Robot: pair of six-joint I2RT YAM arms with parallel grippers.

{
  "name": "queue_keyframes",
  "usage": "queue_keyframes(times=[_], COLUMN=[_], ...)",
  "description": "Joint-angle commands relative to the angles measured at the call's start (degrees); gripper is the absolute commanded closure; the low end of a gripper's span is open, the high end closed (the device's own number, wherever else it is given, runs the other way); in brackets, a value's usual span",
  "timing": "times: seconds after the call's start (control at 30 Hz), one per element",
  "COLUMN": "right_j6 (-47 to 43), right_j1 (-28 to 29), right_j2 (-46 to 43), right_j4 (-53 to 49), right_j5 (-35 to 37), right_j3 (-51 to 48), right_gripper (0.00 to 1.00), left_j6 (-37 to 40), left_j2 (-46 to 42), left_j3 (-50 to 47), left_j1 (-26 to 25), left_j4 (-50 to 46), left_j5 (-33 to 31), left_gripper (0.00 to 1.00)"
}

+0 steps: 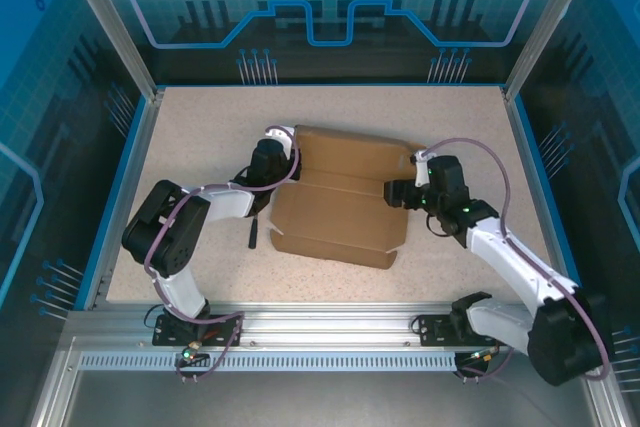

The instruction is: Fold the paper box

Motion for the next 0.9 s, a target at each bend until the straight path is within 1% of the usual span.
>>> queue_keyframes(times=[0.0, 0.1, 0.23, 0.33, 0.4, 0.47, 0.53, 0.6, 0.67, 0.73, 0.87], right_j6=[-4.12, -4.99, -6.13, -5.49, -3.96, -1.81, -0.03, 0.88, 1.44, 1.16, 0.13], right_j1=[-0.98, -1.70, -3.79, -8.26, -12.65, -17.20, -21.79, -24.98, -26.63, -27.11, -27.18], right_j2=[-5.13, -8.03, -9.04, -8.37, -7.27, -5.29, -2.21, 1.78, 5.51, 8.78, 15.69], right_j4=[-9.94, -13.34, -16.41, -16.95, -15.95, -14.35, -12.45, -10.33, -8.77, -6.84, -5.06], right_j5=[2.90, 4.62, 7.44, 7.55, 7.19, 6.43, 4.19, 2.27, 1.18, 0.32, -5.69], right_j3=[4.17, 6.66, 9.51, 10.60, 10.41, 10.15, 9.74, 9.55, 9.64, 9.61, 10.62], right_gripper=[0.18, 0.17, 0.17, 0.17, 0.13, 0.09, 0.08, 0.09, 0.09, 0.10, 0.16], left_j6=[-0.65, -0.55, -0.52, -0.83, -0.95, -0.98, -1.18, -1.16, -1.28, -1.47, -1.44], left_j2=[-1.41, -1.66, -1.85, -1.85, -1.85, -1.85, -1.85, -2.02, -2.11, -2.20, -2.16], left_j3=[-0.68, -0.70, -0.80, -0.90, -0.84, -0.83, -0.85, -0.85, -0.94, -0.94, -0.94], left_j1=[0.26, 0.22, 0.28, 0.15, 0.25, 0.25, 0.22, 0.25, 0.21, 0.19, 0.26], left_j4=[0.97, 0.77, 0.62, 0.70, 0.73, 0.82, 0.86, 0.82, 0.81, 0.84, 0.98], left_j5=[-0.52, -0.49, -0.62, -0.36, -0.27, -0.19, 0.01, -0.05, -0.01, 0.18, 0.28], left_gripper=[1.00, 1.00, 1.00, 1.00, 1.00, 1.00, 1.00, 1.00, 1.00, 1.00, 1.00])
